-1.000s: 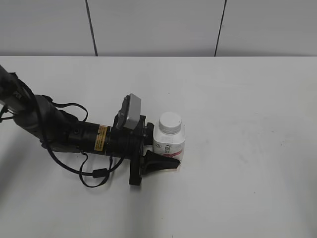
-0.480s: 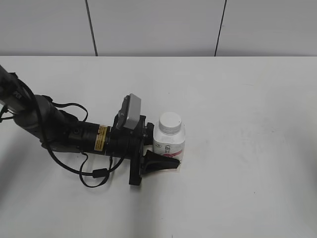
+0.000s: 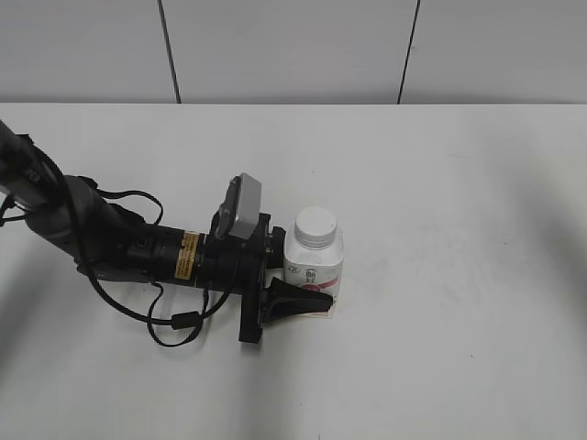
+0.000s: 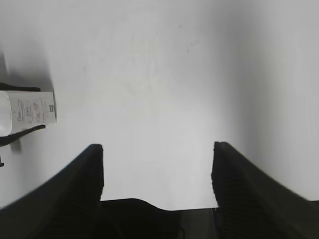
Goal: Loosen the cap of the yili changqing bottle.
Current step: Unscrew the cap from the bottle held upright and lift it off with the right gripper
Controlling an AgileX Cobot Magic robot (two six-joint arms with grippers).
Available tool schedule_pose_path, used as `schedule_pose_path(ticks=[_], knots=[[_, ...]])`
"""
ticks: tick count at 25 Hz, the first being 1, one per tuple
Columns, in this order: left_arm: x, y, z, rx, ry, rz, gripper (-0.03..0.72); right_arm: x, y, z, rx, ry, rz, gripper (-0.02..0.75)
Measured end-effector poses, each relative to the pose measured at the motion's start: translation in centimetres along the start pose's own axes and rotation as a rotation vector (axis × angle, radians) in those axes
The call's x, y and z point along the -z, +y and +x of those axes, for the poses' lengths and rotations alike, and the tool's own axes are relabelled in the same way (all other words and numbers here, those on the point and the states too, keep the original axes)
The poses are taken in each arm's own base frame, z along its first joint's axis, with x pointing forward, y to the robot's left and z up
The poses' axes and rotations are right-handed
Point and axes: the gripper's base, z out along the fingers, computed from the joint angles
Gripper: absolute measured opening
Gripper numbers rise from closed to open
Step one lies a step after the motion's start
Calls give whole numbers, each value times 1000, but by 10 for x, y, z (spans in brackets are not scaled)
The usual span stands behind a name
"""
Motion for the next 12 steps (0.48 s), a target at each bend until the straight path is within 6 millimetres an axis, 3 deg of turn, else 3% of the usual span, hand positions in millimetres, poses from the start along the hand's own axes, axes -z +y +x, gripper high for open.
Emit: schedule_pose_path(ticks=[6,12], knots=[[0,0,0,0,-1,0,394,-40,-3,-45,-25,87,6,533],[0,0,0,1,-1,0,394,-73,-7,-62,-51,162,16,533]])
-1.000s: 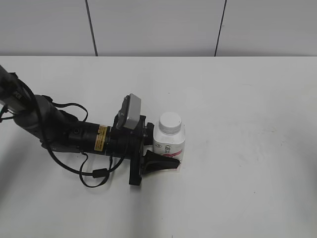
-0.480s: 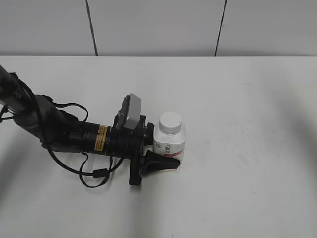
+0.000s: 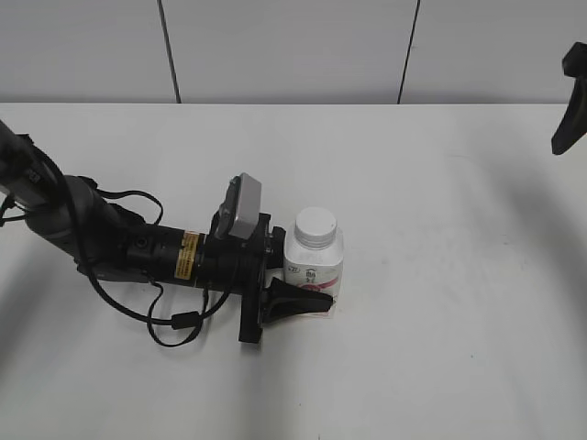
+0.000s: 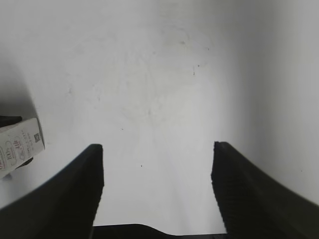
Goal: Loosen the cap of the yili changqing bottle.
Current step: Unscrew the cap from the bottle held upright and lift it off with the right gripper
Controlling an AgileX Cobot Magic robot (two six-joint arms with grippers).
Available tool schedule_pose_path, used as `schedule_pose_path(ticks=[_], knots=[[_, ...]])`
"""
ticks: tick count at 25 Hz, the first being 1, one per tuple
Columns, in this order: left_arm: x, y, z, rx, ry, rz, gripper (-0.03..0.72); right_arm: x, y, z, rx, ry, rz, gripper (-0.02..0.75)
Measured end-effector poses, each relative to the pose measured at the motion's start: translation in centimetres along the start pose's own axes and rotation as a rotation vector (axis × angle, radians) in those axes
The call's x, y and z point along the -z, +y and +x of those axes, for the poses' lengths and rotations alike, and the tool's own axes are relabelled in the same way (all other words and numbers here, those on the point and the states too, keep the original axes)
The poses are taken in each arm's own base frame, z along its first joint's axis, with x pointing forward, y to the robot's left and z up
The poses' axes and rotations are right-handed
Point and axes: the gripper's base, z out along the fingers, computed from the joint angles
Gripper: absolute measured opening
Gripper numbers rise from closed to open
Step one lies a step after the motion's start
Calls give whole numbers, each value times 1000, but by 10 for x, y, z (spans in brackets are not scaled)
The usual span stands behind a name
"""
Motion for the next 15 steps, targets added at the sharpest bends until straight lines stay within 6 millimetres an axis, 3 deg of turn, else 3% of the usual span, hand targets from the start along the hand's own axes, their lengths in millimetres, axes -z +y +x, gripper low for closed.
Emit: schedule_pose_path(ticks=[3,6,15], knots=[[0,0,0,0,-1,1,394,-10,8,-1,-7,29,-1,533],[0,0,0,1,-1,1,394,-18,30,4,20,56,-8,533],[0,0,0,1,-1,1,394,-39,138,20,203,102,-87,533]])
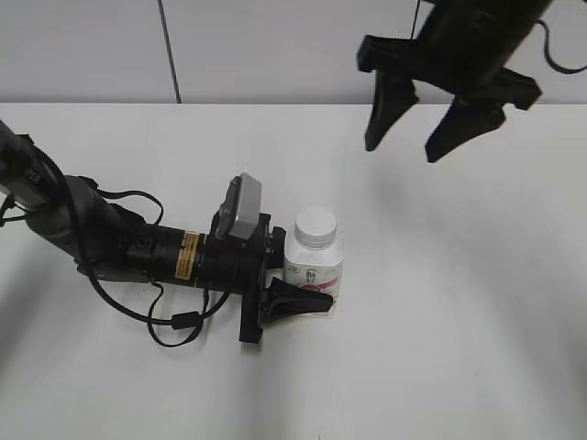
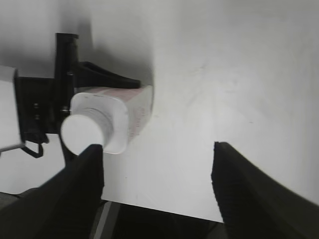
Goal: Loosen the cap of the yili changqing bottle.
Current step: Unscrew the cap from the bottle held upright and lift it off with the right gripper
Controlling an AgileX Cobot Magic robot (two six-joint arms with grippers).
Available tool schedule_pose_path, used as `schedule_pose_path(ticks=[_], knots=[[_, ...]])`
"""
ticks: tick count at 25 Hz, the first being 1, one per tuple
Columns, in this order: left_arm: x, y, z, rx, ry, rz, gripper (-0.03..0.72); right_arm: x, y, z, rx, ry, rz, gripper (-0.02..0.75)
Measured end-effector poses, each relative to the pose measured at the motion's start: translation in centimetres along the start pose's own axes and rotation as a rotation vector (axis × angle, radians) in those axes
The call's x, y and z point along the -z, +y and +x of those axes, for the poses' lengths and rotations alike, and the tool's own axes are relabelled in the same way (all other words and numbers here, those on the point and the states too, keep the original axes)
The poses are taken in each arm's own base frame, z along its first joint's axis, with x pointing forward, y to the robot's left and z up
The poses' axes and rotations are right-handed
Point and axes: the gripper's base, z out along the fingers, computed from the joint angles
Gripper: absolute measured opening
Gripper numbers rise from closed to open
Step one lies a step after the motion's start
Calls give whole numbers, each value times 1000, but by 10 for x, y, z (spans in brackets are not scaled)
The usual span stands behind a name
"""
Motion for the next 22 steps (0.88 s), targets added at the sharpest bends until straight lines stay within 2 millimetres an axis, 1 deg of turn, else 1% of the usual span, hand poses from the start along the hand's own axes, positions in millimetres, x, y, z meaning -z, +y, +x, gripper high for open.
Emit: schedule_pose_path(ticks=[3,7,10,15,20,22], knots=[[0,0,0,0,0,0,394,-9,25,-3,32,8,-18,533],[0,0,0,0,1,0,394,-33,43,-2,45,63,-20,533],[0,0,0,0,1,0,394,-49,51,1,52,103,-17,533],[0,0,0,0,1,0,394,-60,58,5,49,132,-11,533],[0,0,0,0,0,0,394,-80,65,8,49,181,-4,533],[0,0,0,0,0,0,394,-83,68,11,57,191,-4,533]])
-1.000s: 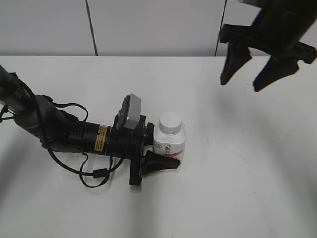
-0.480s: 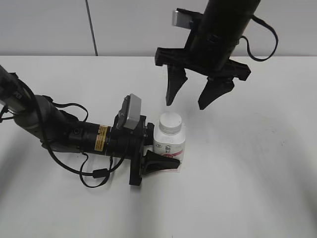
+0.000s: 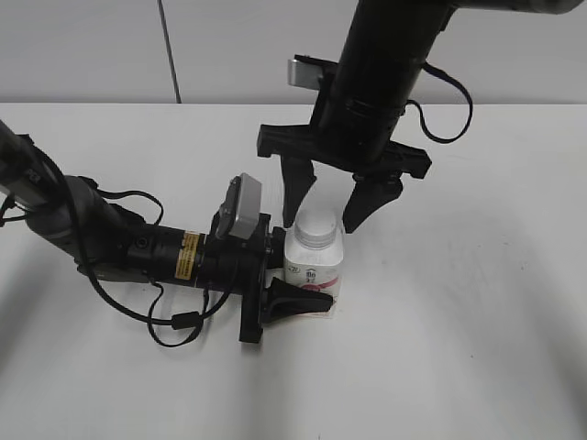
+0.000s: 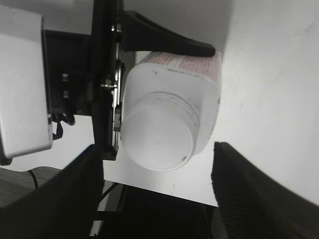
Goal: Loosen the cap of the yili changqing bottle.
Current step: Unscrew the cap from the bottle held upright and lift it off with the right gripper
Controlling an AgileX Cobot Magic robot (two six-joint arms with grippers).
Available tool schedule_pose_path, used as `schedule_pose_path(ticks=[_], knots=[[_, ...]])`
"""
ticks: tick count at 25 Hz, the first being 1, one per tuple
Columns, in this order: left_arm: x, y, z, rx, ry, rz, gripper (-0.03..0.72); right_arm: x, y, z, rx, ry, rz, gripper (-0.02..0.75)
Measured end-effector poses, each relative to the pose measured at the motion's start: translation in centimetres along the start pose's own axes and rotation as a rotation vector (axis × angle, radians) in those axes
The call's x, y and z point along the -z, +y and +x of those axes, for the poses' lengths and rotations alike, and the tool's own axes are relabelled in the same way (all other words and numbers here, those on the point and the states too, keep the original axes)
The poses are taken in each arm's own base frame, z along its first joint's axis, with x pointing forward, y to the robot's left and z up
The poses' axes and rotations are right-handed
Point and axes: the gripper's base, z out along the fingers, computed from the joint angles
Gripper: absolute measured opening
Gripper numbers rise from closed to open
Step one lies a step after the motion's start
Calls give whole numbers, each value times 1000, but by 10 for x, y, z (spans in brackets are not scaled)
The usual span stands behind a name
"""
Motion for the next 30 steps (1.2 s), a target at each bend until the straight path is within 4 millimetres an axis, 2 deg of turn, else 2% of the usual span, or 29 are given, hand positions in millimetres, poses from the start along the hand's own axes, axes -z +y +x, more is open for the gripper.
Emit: schedule_pose_path(ticks=[9,17,22,30], knots=[[0,0,0,0,0,0,394,-16,-1,-3,-9,36,12,533],[0,0,0,1,0,0,394,-16,-1,-4,-11,37,11,530],[0,0,0,1,0,0,394,-16,-1,-4,-11,34,10,477],[0,0,0,1,0,0,394,-20,-1,-6,-12,22,7,465]])
